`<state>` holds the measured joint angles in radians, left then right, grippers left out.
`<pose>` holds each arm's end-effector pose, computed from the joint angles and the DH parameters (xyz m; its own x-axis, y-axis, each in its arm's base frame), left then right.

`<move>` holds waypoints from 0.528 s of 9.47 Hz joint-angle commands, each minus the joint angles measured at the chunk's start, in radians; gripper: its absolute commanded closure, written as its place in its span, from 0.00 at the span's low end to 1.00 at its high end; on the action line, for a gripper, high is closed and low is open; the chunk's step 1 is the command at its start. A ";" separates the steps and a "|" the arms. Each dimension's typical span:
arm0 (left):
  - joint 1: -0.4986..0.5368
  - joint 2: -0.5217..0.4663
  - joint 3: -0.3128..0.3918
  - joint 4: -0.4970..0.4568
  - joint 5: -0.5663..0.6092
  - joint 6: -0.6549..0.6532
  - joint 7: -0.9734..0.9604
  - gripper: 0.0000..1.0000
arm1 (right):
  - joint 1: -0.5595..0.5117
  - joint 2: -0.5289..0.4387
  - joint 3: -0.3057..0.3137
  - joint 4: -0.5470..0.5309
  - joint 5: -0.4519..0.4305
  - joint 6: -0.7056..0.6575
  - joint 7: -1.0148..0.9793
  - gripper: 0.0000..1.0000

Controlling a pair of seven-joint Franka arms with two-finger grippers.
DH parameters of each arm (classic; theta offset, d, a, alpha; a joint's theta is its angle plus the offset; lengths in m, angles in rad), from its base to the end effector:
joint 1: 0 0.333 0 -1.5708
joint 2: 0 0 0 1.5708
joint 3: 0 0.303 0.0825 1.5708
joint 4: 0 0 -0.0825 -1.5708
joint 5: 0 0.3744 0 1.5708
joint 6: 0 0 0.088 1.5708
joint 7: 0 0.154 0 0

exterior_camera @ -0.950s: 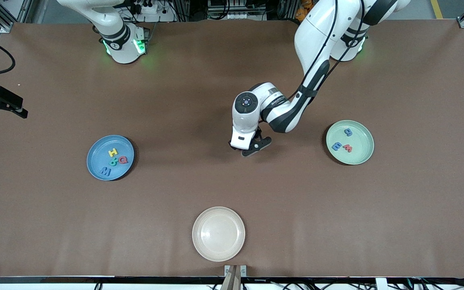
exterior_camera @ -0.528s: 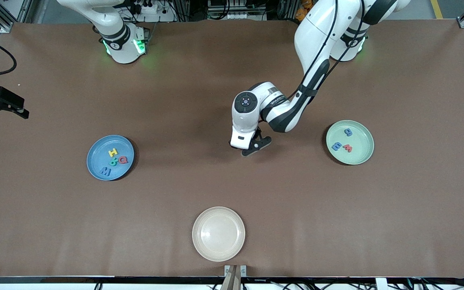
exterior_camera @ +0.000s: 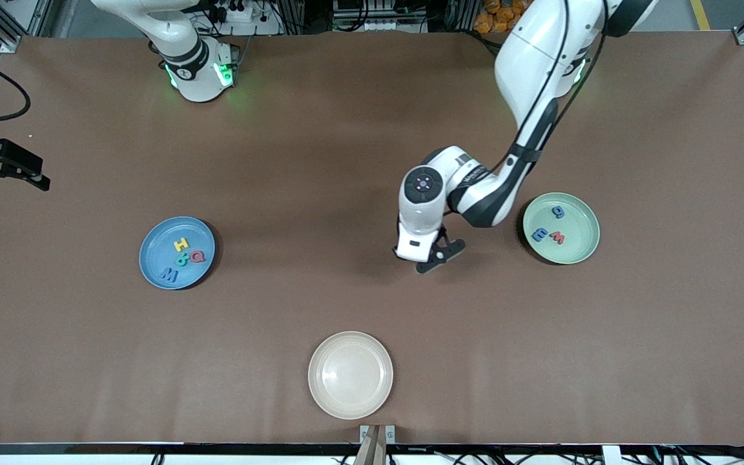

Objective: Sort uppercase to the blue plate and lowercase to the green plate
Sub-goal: 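Close the left gripper on the yellow u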

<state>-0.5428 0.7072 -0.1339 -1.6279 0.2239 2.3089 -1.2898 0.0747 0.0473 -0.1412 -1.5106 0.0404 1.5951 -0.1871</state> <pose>0.5357 -0.4067 0.1575 0.8802 0.4699 0.0670 0.4730 -0.8801 -0.0410 0.5629 -0.0297 0.5688 0.9919 0.1197 0.0433 0.1209 -0.9923 -0.0262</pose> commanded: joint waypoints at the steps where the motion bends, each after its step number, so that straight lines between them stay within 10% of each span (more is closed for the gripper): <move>1: 0.061 -0.078 -0.010 -0.064 0.018 -0.058 0.107 1.00 | 0.000 0.005 0.000 0.013 0.009 -0.007 -0.012 0.00; 5: 0.257 -0.244 -0.071 -0.286 0.011 -0.057 0.373 1.00 | -0.001 0.005 -0.001 0.015 0.009 -0.006 -0.012 0.00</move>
<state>-0.3560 0.5506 -0.1595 -1.8049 0.2240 2.2504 -0.9841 0.0750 0.0475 -0.1410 -1.5102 0.0406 1.5952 -0.1878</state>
